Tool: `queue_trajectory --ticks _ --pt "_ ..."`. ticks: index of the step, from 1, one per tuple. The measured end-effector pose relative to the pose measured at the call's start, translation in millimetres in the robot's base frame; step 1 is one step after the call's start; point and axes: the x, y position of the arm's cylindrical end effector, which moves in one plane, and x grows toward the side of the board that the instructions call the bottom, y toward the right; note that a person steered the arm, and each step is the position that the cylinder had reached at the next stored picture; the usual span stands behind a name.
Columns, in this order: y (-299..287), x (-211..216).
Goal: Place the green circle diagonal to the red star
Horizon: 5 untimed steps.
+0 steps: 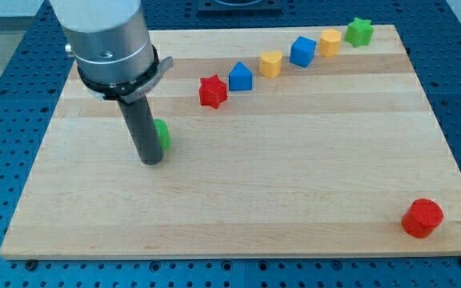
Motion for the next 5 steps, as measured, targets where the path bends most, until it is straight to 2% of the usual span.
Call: queue_trajectory --ticks 3,5 --pt "-10 -44" --pt "-86 -44"
